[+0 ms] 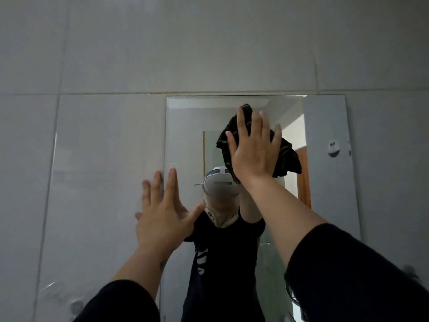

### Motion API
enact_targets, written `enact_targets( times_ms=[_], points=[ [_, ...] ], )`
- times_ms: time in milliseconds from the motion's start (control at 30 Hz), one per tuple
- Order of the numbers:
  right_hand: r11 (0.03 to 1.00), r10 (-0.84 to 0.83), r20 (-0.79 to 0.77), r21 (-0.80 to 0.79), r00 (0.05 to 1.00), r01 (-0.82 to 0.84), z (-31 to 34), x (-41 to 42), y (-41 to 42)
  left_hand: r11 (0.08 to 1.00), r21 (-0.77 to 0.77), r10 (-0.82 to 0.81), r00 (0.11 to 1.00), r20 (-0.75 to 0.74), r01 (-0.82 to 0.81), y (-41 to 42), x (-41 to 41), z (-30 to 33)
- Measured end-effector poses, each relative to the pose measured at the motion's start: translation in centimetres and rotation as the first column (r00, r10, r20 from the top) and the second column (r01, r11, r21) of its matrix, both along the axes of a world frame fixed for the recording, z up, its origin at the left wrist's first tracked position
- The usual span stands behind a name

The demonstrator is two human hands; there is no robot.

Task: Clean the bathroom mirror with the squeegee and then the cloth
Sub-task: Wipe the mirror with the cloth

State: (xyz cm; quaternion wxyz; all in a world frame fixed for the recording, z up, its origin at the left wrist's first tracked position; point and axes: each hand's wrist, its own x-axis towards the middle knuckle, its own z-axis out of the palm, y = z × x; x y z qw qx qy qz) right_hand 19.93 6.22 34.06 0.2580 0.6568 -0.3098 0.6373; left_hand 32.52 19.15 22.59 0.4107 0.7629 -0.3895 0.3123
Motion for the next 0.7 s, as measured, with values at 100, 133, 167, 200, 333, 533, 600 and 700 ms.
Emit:
enact_targets(
  times_ms=[100,133,167,200,333,533,600,700],
  points=[
    [0.999,0.009,-0.067,-0.04,0.998,-0.012,0.4,2.4,2.0,1.0,0.005,-0.026,1.0,-0.007,0.026,0.1,0.1,0.1],
    [0.999,0.014,-0.091,-0.049,0.996,-0.019,0.5,3.2,2.6,0.999,0.003,-0.044,0.999,-0.008,0.044,0.3,0.2,0.1],
    [0.998,0.017,-0.121,-0.059,0.993,-0.025,0.7,3.9,3.1,0.998,-0.005,-0.061,0.998,-0.004,0.061,0.6,0.3,0.0],
    [0.997,0.019,-0.156,-0.075,0.988,-0.031,0.8,4.6,3.7,0.997,-0.014,-0.072,0.997,0.01,0.072,1.0,0.4,-0.2],
    [0.987,0.048,-0.292,-0.133,0.955,-0.09,-0.1,7.2,5.9,0.999,-0.023,-0.037,0.996,0.077,0.038,2.7,1.2,-2.8],
    [0.972,0.01,-0.423,-0.209,0.906,-0.109,-4.5,9.4,7.5,0.999,0.004,0.039,0.999,0.014,-0.039,2.8,2.3,-8.0],
    [0.966,0.01,-0.439,-0.227,0.898,-0.122,-6.1,9.4,7.3,0.999,0.007,0.036,0.999,-0.021,-0.036,2.6,2.2,-9.2],
    [0.966,0.016,-0.447,-0.223,0.894,-0.129,-7.5,8.5,6.6,1.0,0.015,0.009,0.999,-0.031,-0.009,2.4,1.5,-10.4]
  ],
)
